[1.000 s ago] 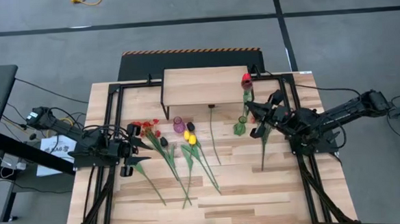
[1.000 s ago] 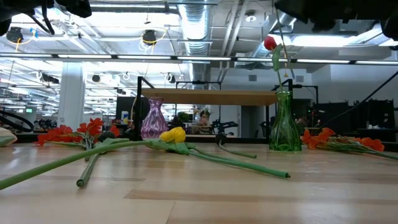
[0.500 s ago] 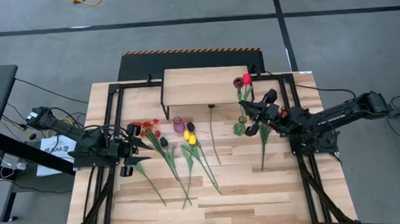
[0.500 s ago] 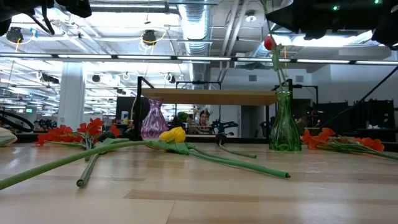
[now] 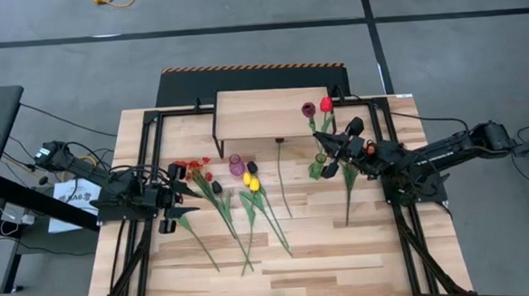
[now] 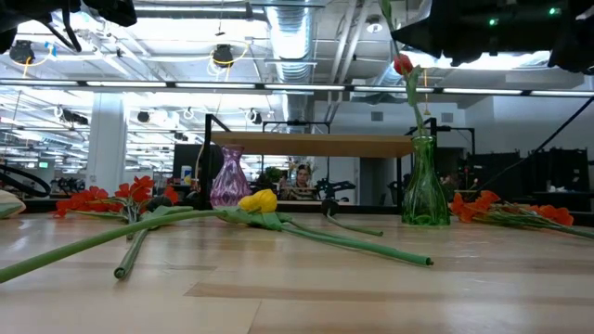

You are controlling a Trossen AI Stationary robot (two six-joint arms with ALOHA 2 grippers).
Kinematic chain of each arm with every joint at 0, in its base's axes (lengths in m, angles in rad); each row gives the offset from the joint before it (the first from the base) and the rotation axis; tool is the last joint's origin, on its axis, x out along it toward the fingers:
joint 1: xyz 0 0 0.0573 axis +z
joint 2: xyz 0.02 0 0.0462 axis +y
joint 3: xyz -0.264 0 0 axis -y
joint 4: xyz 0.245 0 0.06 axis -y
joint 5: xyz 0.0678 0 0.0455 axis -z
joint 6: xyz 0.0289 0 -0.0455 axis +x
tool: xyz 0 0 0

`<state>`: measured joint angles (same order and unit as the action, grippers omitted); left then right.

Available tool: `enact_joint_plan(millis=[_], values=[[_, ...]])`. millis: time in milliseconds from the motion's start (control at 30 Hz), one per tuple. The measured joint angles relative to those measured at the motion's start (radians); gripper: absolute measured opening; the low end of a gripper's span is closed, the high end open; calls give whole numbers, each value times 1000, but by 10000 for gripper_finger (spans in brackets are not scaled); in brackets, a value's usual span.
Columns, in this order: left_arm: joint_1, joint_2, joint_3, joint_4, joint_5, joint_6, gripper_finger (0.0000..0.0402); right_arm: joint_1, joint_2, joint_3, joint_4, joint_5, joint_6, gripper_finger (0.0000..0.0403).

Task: Pick and place flowers into a vace then onto a shelf
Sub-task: Put the dark red tulip into the green vase

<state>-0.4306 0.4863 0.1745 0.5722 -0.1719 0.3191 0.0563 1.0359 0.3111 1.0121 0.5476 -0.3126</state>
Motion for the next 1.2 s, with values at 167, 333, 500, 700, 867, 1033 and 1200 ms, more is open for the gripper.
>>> enact_joint_plan(millis=[167, 333, 500, 700, 867, 1033, 1200], values=[[0, 0, 0, 0, 0, 0, 126, 0, 0, 0, -19, 1, 0, 0], [0, 0, 0, 0, 0, 0, 126, 0, 0, 0, -17, 2, 5, 0], [0, 0, 0, 0, 0, 0, 126, -1, 0, 0, -18, 15, 51, 0], [0, 0, 0, 0, 0, 0, 126, 1, 0, 0, -71, 89, 77, 0], [0, 0, 0, -2, 0, 0, 126, 1, 0, 0, -122, 112, 114, 0], [0, 0, 0, -2, 0, 0, 126, 1, 0, 0, -121, 113, 121, 0], [0, 0, 0, -3, 0, 0, 126, 1, 0, 0, -122, 111, 123, 0]])
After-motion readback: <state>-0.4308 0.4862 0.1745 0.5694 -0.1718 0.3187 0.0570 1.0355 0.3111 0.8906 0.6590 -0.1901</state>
